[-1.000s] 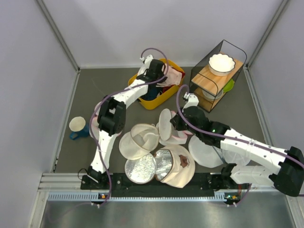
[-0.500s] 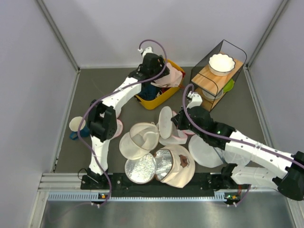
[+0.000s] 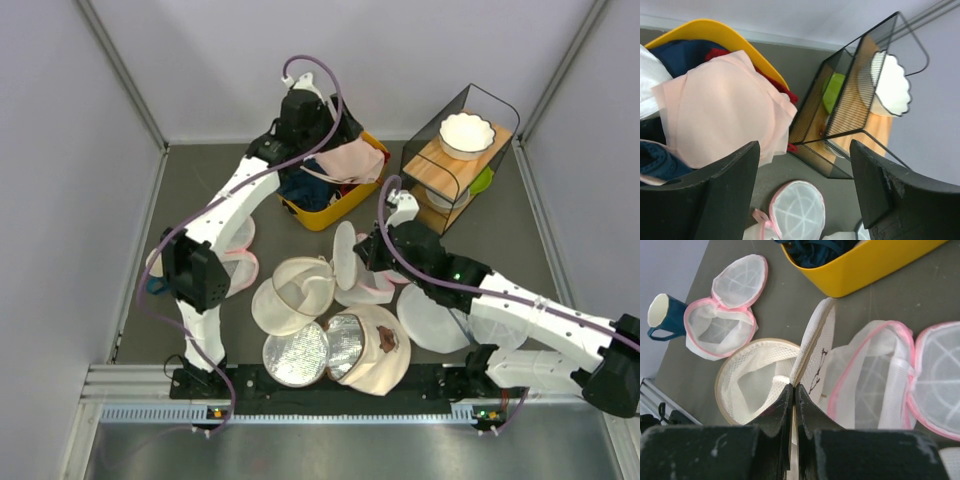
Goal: Unzip the laundry bag and remove the bra
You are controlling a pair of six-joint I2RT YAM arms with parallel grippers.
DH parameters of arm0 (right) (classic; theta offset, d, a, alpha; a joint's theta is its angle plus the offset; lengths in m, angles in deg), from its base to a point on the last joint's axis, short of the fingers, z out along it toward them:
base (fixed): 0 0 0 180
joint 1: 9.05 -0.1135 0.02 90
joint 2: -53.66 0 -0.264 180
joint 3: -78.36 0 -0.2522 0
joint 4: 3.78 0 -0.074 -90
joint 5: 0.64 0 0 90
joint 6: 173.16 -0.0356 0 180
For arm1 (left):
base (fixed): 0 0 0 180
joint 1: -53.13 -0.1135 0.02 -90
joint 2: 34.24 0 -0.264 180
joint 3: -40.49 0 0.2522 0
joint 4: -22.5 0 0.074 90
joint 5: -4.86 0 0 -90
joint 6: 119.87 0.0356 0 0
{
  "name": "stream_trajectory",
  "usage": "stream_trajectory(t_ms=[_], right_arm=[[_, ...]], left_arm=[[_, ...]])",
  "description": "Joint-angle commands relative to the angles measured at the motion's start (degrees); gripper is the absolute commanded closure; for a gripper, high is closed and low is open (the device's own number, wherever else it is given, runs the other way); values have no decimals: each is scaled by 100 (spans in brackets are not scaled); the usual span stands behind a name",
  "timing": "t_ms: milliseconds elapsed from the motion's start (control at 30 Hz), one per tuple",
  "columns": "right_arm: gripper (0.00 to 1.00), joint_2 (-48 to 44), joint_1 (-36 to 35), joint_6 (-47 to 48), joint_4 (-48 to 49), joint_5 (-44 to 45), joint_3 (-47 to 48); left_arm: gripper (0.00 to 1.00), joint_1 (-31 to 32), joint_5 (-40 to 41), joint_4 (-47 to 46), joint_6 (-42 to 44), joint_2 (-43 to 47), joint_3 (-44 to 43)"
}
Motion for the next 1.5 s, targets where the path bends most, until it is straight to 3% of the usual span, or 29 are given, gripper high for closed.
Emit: stream_trajectory(t_ms=[0, 300, 533, 700, 733, 767, 800, 900, 1067, 1200, 1467], right_arm=[[100, 465, -73, 259, 730, -395, 615], [100, 1695, -205, 426, 1609, -1240, 1670], [100, 2513, -302, 409, 1855, -1548, 2198], [100, 3093, -310, 373, 1488, -1952, 2724], [89, 3120, -310, 408, 1330, -2022, 2786], [71, 3147, -302, 426, 1241, -2058, 2830], [39, 3129, -302, 461, 1180, -1997, 2918], [11, 3015, -284, 733, 609, -1593, 3015], [7, 2410, 110, 1085, -50, -865, 2963], [5, 1689, 673, 1094, -586, -416, 2394], [1, 152, 1210, 1437, -1457, 674, 1811]], left_arm=[[22, -44, 237, 336, 55, 1027, -294], [22, -1317, -237, 670, 28, 2627, 725], [22, -1732, -227, 1136, 319, 3253, 1024], [21, -1898, -351, 1549, 442, 3419, 1191], [21, -1916, -359, 1550, 477, 3464, 1270], [21, -1934, -386, 1541, 477, 3560, 1340], [21, -1995, -412, 1541, 486, 3613, 1480], [21, -2092, -570, 1541, 504, 3780, 1700], [21, -2285, -1228, 1243, 424, 4070, 2184], [21, -2329, -1519, 1312, 503, 4158, 2316], [21, -2347, -984, 1646, 1118, 5072, 3308]])
